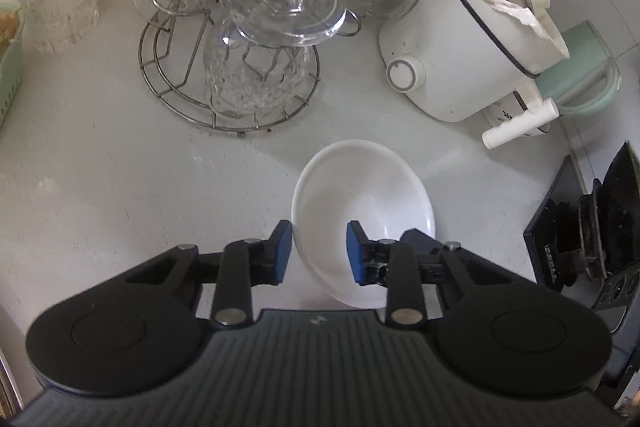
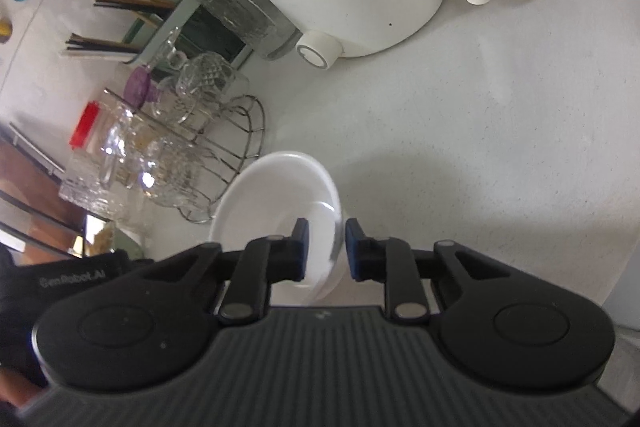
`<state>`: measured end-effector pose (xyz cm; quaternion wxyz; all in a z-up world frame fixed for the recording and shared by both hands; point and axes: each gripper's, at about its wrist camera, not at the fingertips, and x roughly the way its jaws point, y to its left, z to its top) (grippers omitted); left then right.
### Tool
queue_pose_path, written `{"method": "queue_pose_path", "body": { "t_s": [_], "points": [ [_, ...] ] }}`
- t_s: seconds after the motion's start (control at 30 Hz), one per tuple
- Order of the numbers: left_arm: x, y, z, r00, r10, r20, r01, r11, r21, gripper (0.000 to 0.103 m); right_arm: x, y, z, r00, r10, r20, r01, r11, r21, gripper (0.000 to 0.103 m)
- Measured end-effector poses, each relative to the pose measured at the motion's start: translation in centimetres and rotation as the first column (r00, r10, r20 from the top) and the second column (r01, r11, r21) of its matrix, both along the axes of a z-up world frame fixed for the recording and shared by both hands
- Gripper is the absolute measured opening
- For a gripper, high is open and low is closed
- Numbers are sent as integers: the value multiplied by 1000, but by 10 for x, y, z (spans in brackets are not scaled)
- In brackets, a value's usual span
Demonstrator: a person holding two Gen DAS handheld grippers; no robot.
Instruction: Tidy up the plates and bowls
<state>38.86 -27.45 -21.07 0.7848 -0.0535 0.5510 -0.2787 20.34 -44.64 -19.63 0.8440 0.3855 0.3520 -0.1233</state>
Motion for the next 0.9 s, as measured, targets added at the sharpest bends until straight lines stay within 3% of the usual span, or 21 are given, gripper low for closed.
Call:
{"method": "queue_pose_path", "body": {
  "t_s": [0.17,0.2,0.47,0.57,0.9],
  "points": [
    [2,1,-1,1000,12,25,-13,1000,22,17,1,4,-2,1000,2,-4,-2,1000,-20,17],
    [4,1,-1,1000,14,23,-14,1000,27,14,1,5,-2,1000,-3,-4,3,1000,-25,12],
    [12,0,-10,1000,19,0,-19,998,65,13,0,9,-2,1000,9,14,-8,999,-46,8],
    [11,1,-9,1000,26,-4,-26,998,64,7,0,9,-1,1000,8,9,-7,999,-49,8],
    [-2,8,21,998,20,56,-23,998,50,6,-8,13,20,999,-4,31,5,1000,-29,8]
  ]
}}
